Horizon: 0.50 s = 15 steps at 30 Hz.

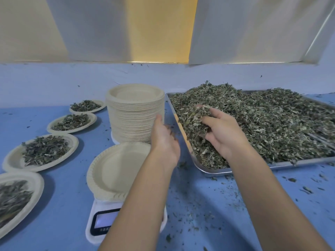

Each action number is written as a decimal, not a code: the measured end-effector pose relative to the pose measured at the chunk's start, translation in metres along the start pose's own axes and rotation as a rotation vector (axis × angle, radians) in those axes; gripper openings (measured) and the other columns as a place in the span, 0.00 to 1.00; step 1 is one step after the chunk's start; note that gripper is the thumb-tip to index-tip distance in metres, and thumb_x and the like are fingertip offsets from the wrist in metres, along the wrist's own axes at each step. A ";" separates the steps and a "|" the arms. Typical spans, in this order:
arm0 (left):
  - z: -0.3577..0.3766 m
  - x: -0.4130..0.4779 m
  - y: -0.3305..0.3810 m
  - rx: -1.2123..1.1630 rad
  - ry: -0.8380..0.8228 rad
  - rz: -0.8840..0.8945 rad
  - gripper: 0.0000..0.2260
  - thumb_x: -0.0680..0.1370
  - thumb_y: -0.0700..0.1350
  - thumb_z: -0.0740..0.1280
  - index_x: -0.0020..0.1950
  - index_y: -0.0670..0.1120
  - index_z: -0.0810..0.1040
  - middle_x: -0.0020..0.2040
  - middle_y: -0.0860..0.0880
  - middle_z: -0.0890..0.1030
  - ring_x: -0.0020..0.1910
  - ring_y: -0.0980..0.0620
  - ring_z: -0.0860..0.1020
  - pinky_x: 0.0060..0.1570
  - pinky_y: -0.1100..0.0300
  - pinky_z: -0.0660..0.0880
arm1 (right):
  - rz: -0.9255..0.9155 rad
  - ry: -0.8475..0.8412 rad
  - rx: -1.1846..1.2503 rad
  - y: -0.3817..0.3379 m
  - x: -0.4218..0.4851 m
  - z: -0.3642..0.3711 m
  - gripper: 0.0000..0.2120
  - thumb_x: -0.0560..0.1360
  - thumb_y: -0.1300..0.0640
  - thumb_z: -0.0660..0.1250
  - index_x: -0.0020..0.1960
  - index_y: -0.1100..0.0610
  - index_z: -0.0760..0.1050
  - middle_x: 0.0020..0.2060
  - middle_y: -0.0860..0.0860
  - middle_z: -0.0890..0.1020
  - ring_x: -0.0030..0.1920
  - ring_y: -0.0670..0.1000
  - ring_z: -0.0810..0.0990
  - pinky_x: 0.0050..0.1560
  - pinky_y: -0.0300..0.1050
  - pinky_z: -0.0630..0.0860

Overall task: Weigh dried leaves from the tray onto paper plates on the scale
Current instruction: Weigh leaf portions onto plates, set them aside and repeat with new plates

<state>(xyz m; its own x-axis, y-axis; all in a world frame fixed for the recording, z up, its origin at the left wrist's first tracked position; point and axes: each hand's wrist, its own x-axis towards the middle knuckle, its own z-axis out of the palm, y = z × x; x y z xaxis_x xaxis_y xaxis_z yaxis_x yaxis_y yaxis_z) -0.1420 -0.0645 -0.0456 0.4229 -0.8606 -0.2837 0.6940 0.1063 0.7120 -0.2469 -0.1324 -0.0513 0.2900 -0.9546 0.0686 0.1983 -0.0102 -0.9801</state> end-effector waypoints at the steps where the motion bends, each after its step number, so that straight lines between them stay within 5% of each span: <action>1: -0.006 0.000 0.008 -0.009 -0.029 0.017 0.18 0.82 0.55 0.53 0.61 0.42 0.69 0.51 0.48 0.72 0.45 0.54 0.73 0.49 0.63 0.69 | 0.005 -0.050 0.061 -0.003 -0.003 0.006 0.13 0.77 0.70 0.60 0.58 0.60 0.77 0.46 0.52 0.85 0.42 0.48 0.85 0.43 0.48 0.82; 3: -0.020 -0.005 0.026 -0.047 -0.043 0.057 0.27 0.82 0.55 0.52 0.74 0.38 0.58 0.74 0.42 0.62 0.73 0.48 0.62 0.71 0.57 0.58 | 0.026 -0.140 0.178 -0.009 -0.007 0.019 0.13 0.77 0.72 0.58 0.51 0.59 0.78 0.39 0.53 0.86 0.38 0.49 0.85 0.39 0.48 0.82; 4: -0.027 -0.009 0.036 -0.063 -0.031 0.082 0.29 0.82 0.54 0.52 0.76 0.36 0.53 0.76 0.40 0.57 0.75 0.47 0.55 0.73 0.55 0.53 | 0.040 -0.181 0.225 -0.012 -0.009 0.026 0.13 0.77 0.72 0.58 0.52 0.60 0.77 0.40 0.54 0.86 0.39 0.50 0.85 0.40 0.48 0.83; 8: -0.054 -0.016 0.067 -0.046 0.029 0.176 0.29 0.82 0.53 0.51 0.75 0.34 0.54 0.75 0.38 0.58 0.75 0.46 0.56 0.73 0.55 0.53 | 0.064 -0.338 0.169 -0.016 -0.020 0.055 0.14 0.77 0.72 0.58 0.54 0.60 0.78 0.46 0.57 0.85 0.45 0.52 0.85 0.44 0.49 0.83; 15: -0.097 -0.015 0.089 0.080 0.181 0.284 0.25 0.82 0.53 0.52 0.72 0.36 0.65 0.72 0.41 0.67 0.72 0.48 0.63 0.70 0.56 0.59 | -0.063 -0.555 -0.446 -0.002 -0.040 0.095 0.17 0.73 0.70 0.64 0.52 0.50 0.81 0.49 0.50 0.84 0.49 0.48 0.83 0.53 0.44 0.80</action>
<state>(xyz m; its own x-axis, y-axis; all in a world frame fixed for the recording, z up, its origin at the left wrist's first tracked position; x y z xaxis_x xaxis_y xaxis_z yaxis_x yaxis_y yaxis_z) -0.0296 0.0067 -0.0401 0.6940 -0.6994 -0.1710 0.4889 0.2834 0.8250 -0.1701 -0.0663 -0.0340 0.7479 -0.6568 0.0957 -0.1375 -0.2943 -0.9458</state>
